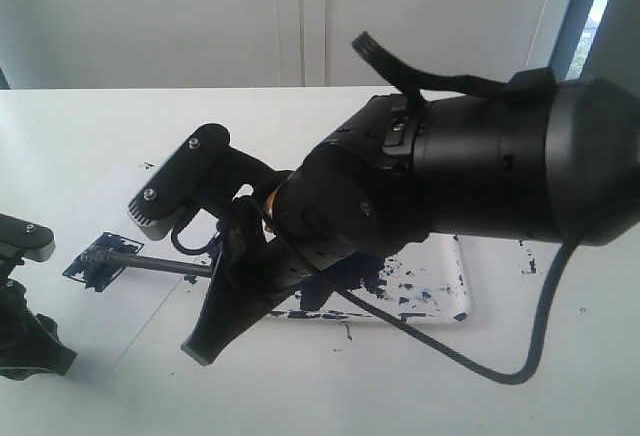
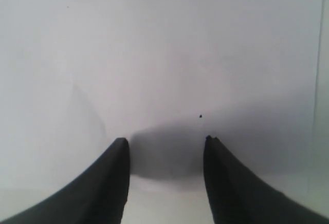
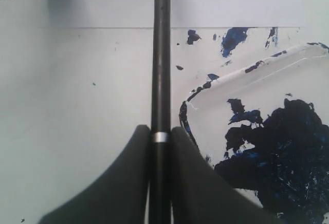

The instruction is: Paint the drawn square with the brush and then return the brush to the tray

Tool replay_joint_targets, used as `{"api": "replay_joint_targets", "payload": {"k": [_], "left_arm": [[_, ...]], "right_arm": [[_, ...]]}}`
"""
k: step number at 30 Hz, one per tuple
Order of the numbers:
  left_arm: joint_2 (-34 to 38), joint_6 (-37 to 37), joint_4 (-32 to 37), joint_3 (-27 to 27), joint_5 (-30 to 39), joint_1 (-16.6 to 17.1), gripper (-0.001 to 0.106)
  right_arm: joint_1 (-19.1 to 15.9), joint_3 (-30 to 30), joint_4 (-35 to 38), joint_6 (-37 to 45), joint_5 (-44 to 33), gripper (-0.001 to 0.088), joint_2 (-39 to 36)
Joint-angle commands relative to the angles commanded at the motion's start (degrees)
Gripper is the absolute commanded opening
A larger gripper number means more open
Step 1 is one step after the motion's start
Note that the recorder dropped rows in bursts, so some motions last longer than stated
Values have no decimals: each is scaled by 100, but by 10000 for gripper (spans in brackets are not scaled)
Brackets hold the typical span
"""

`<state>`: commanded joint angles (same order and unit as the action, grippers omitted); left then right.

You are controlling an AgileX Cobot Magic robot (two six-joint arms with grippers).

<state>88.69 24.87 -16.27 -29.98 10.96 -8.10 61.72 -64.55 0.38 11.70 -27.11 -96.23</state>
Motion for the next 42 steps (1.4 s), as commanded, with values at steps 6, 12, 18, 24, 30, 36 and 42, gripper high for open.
{"api": "replay_joint_targets", "payload": {"k": [6,12,18,24,30,36,42], "left_arm": [[0,0,0,0,0,0,510],[0,64,0,0,2,0,510],[0,64,0,0,2,0,510],[0,64,0,0,2,0,510],[0,63,0,0,13,0,510],[0,63,0,0,13,0,510],[0,63,0,0,13,0,510]], "right_arm": [[0,0,9,11,-80,0,-63],[0,0,112,11,110,0,-63],[51,0,319,211,167,0,-63],[51,0,690,521,157,0,-63],[51,0,690,521,157,0,-137],[51,0,657,521,147,0,-382],[51,0,642,521,424,0,-254]]}}
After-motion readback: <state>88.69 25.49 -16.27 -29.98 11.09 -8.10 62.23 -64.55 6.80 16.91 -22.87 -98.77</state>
